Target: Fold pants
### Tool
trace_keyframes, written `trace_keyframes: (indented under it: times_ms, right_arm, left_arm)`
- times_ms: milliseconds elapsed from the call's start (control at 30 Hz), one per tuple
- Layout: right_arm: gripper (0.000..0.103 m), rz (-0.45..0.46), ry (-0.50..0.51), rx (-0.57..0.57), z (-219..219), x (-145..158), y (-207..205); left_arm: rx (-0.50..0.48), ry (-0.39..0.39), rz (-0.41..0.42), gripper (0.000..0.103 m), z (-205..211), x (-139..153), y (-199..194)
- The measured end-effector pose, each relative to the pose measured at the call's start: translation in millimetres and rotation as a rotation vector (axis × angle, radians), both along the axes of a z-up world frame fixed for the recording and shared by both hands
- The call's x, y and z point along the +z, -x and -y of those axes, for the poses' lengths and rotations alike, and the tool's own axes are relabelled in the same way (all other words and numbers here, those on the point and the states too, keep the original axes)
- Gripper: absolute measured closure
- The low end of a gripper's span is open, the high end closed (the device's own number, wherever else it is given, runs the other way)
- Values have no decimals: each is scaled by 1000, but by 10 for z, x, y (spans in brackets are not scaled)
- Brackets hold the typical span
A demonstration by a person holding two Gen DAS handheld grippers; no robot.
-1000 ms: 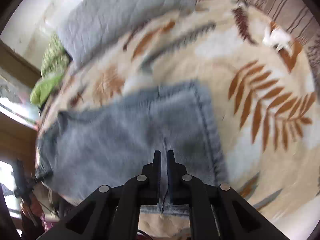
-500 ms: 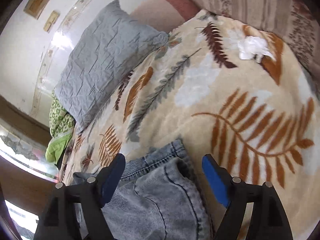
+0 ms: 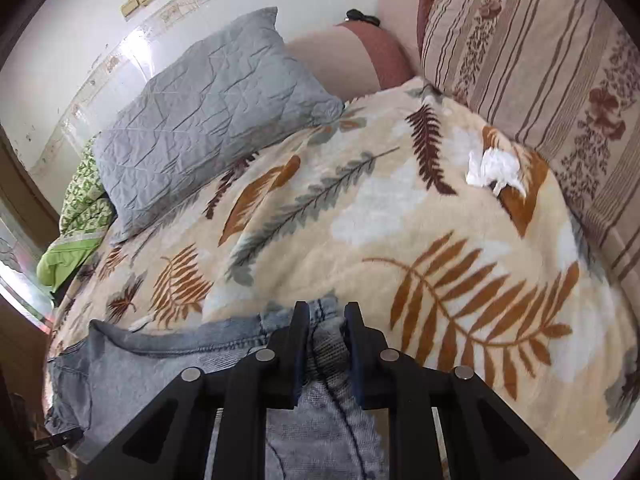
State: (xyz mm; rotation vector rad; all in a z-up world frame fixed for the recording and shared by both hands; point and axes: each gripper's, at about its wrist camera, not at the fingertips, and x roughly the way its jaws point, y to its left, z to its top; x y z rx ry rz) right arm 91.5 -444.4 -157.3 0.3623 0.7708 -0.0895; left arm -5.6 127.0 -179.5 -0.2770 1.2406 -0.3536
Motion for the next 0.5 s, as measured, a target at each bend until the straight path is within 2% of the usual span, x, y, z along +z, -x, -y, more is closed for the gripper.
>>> trace_keyframes:
  times_ms: [33,100,200,233,267,367,433,500]
  right_arm:
    - [93,11,24,-19,12,23,-30]
    - [94,32,75,-50,24,71,-128]
    - [93,4,-1,-58,84,22,-219]
    - [90,4,-31,-46,62,43,-210]
    - [90,24,-63,-10,0,89,-189]
    - [90,61,-100,192,-439,247,-212]
    - [89,32,-160,352,-840,231,-278]
    - [89,-37,-213,501,-1282,141,-381]
  left_arm:
    - [2,0,2,80,3,4,4]
    - [7,2,3,79,15,12,4]
    - [14,10,7,78,11,20,15]
    - [13,11,10,78,21,17,16]
    - [13,10,12,78,16,17,23]
    - [9,7,8,74,34,24,17]
    - [3,0,10,72,59,49,28]
    - [-13,-19,19,69,103,86,48]
